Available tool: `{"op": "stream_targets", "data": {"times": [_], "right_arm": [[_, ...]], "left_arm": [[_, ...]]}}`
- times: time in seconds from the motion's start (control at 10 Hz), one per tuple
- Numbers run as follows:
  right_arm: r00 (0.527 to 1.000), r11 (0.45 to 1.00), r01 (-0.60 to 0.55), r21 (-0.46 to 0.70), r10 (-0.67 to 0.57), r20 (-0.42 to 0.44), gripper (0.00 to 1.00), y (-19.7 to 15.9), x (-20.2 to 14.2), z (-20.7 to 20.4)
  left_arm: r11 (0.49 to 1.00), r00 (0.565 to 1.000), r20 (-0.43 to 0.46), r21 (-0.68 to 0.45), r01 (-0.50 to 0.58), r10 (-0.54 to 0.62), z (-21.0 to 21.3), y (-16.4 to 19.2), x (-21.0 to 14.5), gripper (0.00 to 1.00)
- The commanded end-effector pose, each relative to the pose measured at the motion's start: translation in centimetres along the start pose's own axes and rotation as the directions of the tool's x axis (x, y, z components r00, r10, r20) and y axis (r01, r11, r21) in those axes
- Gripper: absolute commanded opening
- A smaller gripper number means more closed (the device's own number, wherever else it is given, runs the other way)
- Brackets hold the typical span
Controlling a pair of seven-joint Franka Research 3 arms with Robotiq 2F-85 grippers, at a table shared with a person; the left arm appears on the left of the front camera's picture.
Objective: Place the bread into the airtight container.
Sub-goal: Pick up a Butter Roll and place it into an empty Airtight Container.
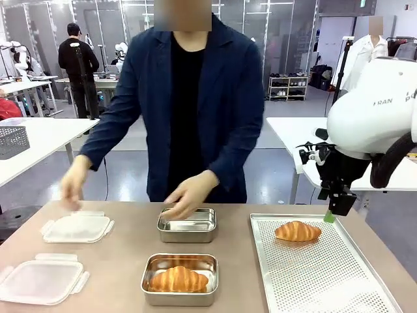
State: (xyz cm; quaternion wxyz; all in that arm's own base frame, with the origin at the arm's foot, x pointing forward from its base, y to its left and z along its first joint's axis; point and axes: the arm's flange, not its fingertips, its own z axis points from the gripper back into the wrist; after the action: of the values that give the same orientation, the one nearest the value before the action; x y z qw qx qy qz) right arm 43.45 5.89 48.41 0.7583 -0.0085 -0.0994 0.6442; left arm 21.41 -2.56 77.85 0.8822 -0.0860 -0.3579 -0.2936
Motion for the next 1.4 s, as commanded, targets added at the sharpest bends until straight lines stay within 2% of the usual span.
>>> {"op": "stream_targets", "data": {"times": [0.0, 0.1, 0.4, 0.6, 0.8, 1.0, 1.1, 1.2, 1.3], "right_arm": [[0.997, 0.999, -0.033, 0.041, 0.03, 0.072, 0.84, -4.2, -1.2, -1.2], [0.998, 0.998, -0.005, 0.062, 0.001, 0.062, 0.84, -5.7, -1.1, -2.5], [0.993, 0.996, -0.059, 0.069, 0.052, 0.105, 0.84, -8.9, -0.5, -7.6], [0.996, 0.993, -0.044, 0.112, 0.035, 0.079, 0.84, -9.4, -0.3, -11.0], [0.998, 0.993, -0.054, 0.105, 0.049, 0.045, 0.84, -9.7, 0.3, -12.6], [0.996, 0.993, -0.032, 0.114, 0.023, 0.081, 0.84, -9.6, 0.4, -13.1], [0.983, 0.997, 0.032, 0.067, -0.044, 0.179, 0.84, -9.2, -2.8, -11.0], [0.943, 0.994, 0.101, 0.046, -0.11, 0.313, 0.84, -8.4, -8.2, -8.6], [0.905, 0.988, 0.155, 0.019, -0.15, 0.397, 0.84, -6.8, -13.9, -6.8]], "left_arm": [[1.0, 1.0, -0.003, -0.004, 0.014, -0.014, 0.1, 0.0, 0.0, 1.0], [1.0, 1.0, -0.003, -0.004, 0.014, -0.014, 0.1, 0.0, 0.0, 1.0], [1.0, 1.0, -0.003, -0.004, 0.014, -0.014, 0.1, 0.0, 0.0, 1.0], [1.0, 1.0, -0.003, -0.004, 0.014, -0.014, 0.1, 0.0, 0.0, 1.0], [1.0, 1.0, -0.003, -0.004, 0.014, -0.014, 0.1, 0.0, 0.0, 1.0], [1.0, 1.0, -0.003, -0.004, 0.014, -0.014, 0.1, 0.0, 0.0, 1.0], [1.0, 1.0, -0.003, -0.004, 0.014, -0.014, 0.1, 0.0, 0.0, 1.0], [1.0, 1.0, -0.003, -0.004, 0.014, -0.014, 0.1, 0.0, 0.0, 1.0], [1.0, 1.0, -0.003, -0.004, 0.014, -0.014, 0.1, 0.0, 0.0, 1.0]]}}
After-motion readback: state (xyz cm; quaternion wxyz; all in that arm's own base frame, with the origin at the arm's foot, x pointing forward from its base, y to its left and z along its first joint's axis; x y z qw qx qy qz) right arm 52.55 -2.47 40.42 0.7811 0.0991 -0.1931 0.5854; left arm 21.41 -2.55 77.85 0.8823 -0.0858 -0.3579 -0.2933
